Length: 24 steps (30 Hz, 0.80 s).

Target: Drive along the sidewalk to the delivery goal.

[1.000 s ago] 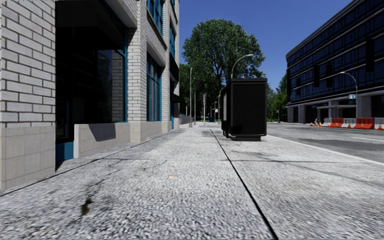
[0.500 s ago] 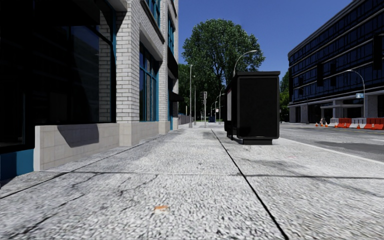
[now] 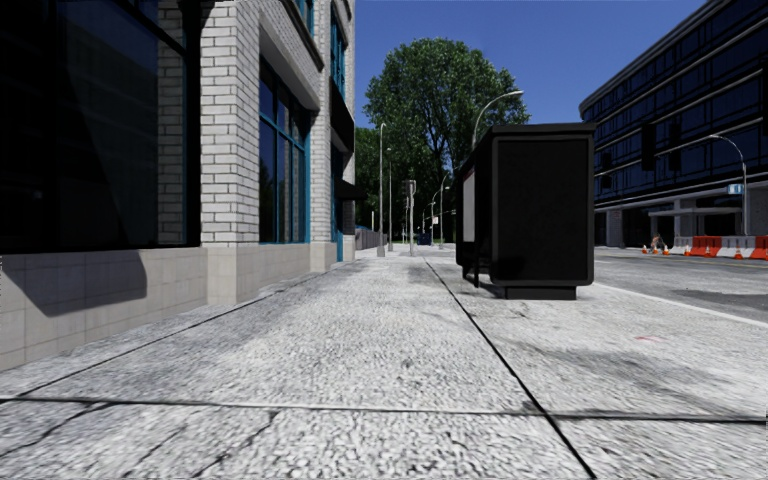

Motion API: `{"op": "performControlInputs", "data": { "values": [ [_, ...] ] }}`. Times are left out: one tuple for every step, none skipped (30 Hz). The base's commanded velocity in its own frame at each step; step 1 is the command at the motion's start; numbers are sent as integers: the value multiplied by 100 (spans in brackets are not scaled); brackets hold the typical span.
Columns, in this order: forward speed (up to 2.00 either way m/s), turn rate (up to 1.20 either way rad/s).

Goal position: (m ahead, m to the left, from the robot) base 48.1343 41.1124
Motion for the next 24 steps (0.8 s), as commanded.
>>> {"op": "performControlInputs", "data": {
  "values": [
    [200, 0],
    [200, 0],
    [200, 0],
    [200, 0],
    [200, 0],
    [200, 0],
    [200, 0],
    [200, 0],
    [200, 0],
    [200, 0],
    [200, 0],
    [200, 0],
    [200, 0],
    [200, 0],
    [200, 0],
    [200, 0],
    [200, 0],
    [200, 0],
    [200, 0],
    [200, 0],
    [200, 0],
    [200, 0],
    [200, 0],
    [200, 0]
  ]
}}
